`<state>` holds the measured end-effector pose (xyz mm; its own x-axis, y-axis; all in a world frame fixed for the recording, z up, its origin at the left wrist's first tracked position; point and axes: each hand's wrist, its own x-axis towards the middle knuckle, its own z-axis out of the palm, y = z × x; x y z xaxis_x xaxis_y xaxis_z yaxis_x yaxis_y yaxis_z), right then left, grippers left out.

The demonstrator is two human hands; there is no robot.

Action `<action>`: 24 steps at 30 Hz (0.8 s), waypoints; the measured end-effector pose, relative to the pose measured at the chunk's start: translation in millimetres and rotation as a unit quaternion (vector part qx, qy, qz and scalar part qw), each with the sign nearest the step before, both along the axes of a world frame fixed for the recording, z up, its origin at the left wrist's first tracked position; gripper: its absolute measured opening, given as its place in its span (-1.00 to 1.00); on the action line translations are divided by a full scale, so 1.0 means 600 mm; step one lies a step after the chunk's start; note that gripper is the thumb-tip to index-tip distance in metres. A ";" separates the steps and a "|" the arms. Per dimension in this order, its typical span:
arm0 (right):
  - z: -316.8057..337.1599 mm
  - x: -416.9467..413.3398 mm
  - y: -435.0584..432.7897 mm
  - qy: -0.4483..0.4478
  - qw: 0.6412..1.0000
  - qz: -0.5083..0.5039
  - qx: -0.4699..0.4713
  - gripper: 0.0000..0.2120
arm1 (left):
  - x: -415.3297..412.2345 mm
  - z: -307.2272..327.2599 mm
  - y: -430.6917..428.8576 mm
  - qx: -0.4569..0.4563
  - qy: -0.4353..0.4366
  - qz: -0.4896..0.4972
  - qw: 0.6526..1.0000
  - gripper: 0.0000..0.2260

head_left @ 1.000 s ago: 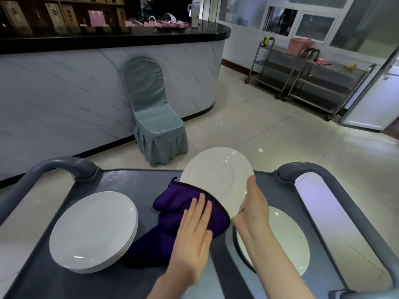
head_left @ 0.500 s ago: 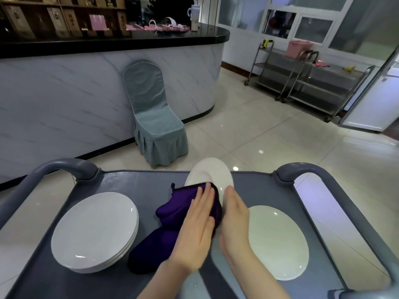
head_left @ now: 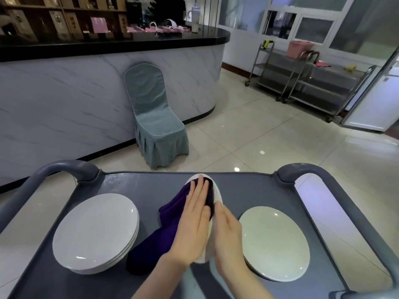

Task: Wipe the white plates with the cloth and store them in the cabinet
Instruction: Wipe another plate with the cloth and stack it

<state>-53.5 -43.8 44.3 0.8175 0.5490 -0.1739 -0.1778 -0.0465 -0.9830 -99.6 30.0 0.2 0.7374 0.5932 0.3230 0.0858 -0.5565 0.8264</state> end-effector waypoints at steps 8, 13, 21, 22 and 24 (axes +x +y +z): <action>-0.003 0.030 0.000 0.020 1.000 -0.019 -0.004 -0.67 | 0.000 -0.039 -0.036 0.114 0.156 -0.039 0.980 -0.40; -0.008 0.023 -0.021 0.042 0.999 0.015 -0.002 -0.68 | 0.010 -0.016 0.005 -0.002 0.059 -0.037 0.998 -0.56; 0.024 0.078 -0.020 0.088 0.995 -0.040 0.035 -0.62 | -0.017 -0.050 -0.003 -0.024 0.078 -0.005 0.997 -0.46; 0.024 0.084 -0.019 0.090 0.994 -0.047 0.035 -0.60 | -0.023 -0.056 -0.022 -0.017 0.073 -0.016 0.997 -0.48; 0.019 0.085 -0.018 0.095 0.994 -0.044 0.029 -0.63 | -0.018 -0.060 -0.047 0.001 0.072 -0.040 0.997 -0.48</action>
<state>-2.4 -54.3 55.5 0.8183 0.4899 -0.3006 -0.3621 0.0331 -0.9316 -110.1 1.6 -35.9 0.8211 0.5300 0.2120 0.1587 -0.5687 0.8071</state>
